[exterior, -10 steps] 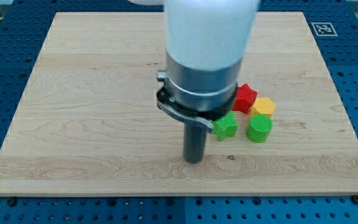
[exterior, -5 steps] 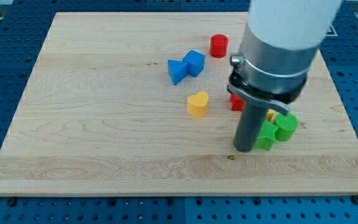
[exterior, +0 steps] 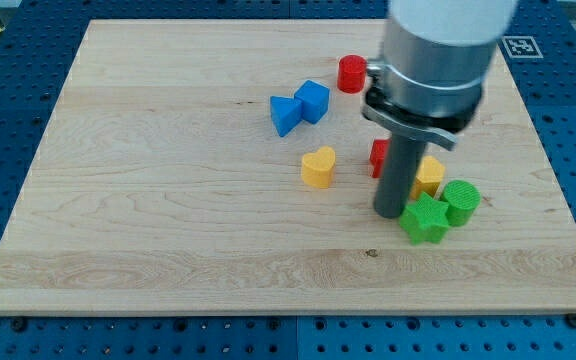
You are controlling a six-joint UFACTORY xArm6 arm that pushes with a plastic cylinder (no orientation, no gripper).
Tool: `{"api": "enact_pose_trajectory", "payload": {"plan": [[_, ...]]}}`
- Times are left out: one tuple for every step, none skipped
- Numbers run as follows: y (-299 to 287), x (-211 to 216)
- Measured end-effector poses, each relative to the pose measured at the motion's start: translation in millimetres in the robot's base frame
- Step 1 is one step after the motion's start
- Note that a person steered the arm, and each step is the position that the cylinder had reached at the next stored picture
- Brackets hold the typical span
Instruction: Make line with green blocks and yellow blocks
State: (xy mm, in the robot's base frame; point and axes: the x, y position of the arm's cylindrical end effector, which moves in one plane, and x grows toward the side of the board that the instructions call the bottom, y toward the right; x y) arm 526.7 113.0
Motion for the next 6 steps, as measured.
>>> {"api": "enact_pose_trajectory", "payload": {"plan": [[30, 16], [36, 16], [3, 10], [-2, -22], [-2, -35], [-3, -37]]}}
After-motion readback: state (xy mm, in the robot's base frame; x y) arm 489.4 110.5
